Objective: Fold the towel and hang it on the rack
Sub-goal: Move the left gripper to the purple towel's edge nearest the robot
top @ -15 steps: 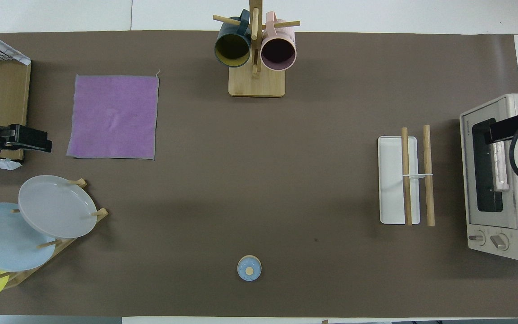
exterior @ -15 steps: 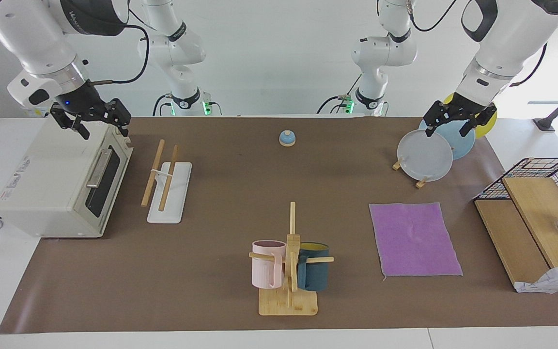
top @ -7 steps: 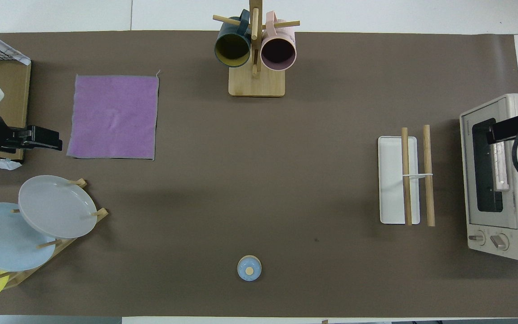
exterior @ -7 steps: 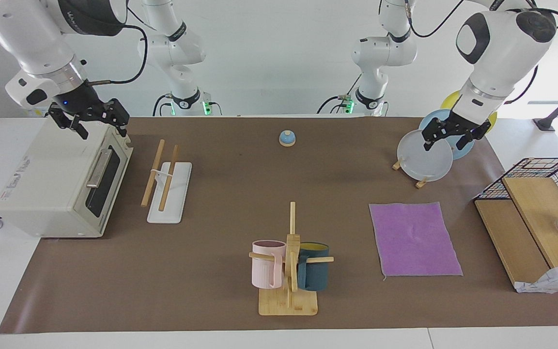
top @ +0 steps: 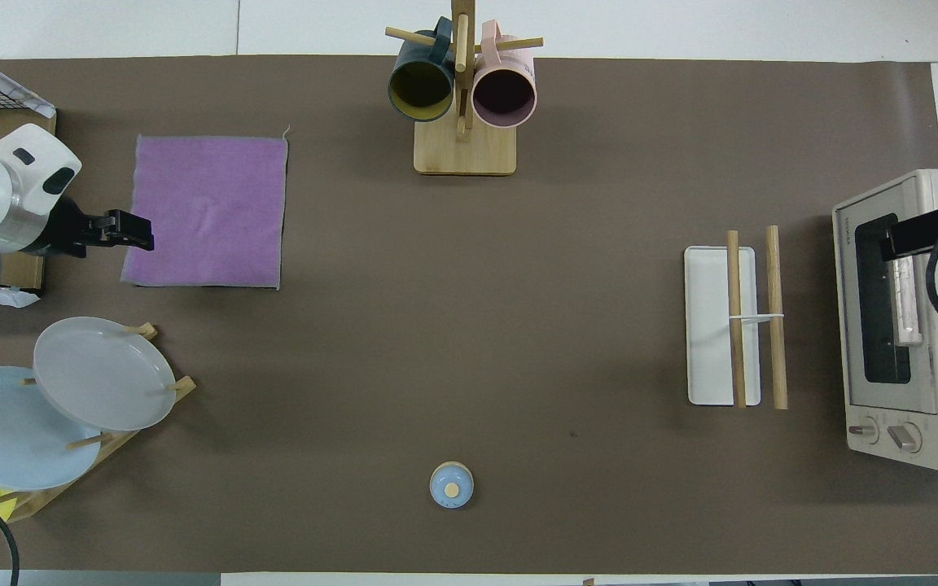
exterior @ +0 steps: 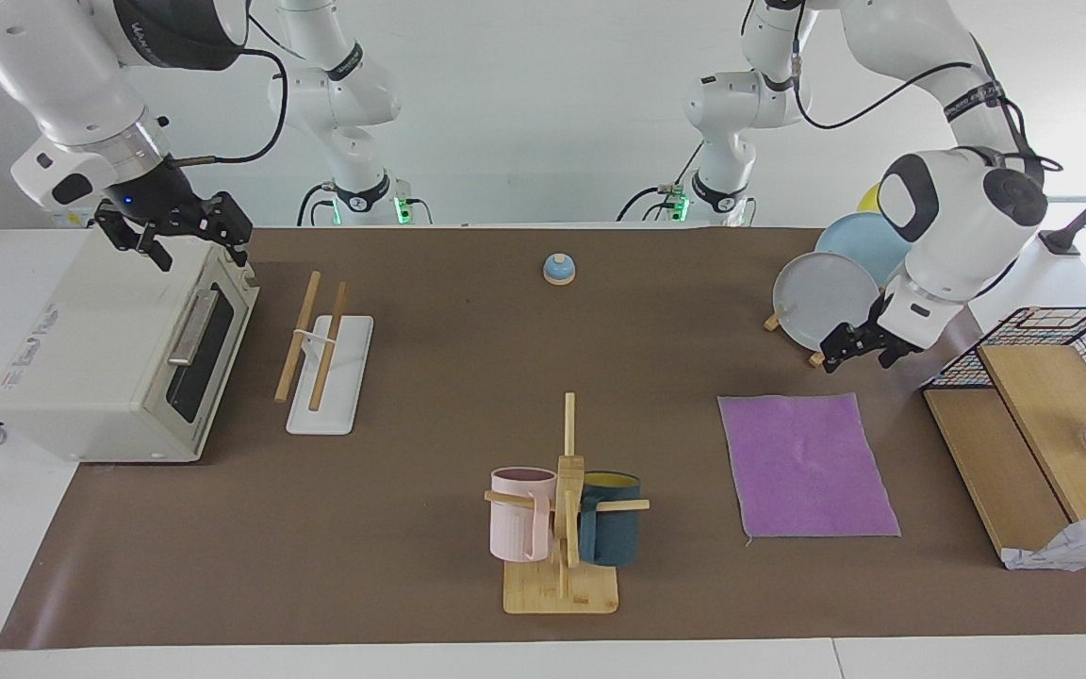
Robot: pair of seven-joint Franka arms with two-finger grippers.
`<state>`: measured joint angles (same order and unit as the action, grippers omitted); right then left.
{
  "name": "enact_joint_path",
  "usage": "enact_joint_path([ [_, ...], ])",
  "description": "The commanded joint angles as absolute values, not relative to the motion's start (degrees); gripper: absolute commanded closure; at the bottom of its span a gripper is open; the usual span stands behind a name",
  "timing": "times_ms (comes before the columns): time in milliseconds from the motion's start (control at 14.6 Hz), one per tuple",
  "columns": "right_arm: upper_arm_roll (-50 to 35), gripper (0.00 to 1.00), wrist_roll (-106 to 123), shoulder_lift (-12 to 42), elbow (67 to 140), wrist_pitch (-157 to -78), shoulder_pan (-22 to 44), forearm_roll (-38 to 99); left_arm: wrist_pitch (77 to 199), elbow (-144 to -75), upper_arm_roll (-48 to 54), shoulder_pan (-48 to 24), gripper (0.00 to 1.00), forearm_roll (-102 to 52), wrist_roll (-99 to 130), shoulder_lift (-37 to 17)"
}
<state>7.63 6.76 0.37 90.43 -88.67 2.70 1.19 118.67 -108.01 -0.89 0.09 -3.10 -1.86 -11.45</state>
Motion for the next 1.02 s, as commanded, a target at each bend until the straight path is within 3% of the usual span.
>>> enact_joint_path([
  [0,7.6,0.0,7.9,-0.7,91.8,-88.9,2.4,1.8,122.3,-109.5,-0.7,2.9,0.0,-5.1,-5.0,-13.8],
  [752,7.6,0.0,7.9,-0.7,91.8,-88.9,2.4,1.8,130.4,-115.3,-0.6,6.2,0.04,-9.0,-7.7,-17.5],
  [957,7.6,0.0,7.9,-0.7,91.8,-89.0,2.4,1.8,130.6,-114.9,-0.7,6.0,0.08,-10.5,-8.1,-17.7],
])
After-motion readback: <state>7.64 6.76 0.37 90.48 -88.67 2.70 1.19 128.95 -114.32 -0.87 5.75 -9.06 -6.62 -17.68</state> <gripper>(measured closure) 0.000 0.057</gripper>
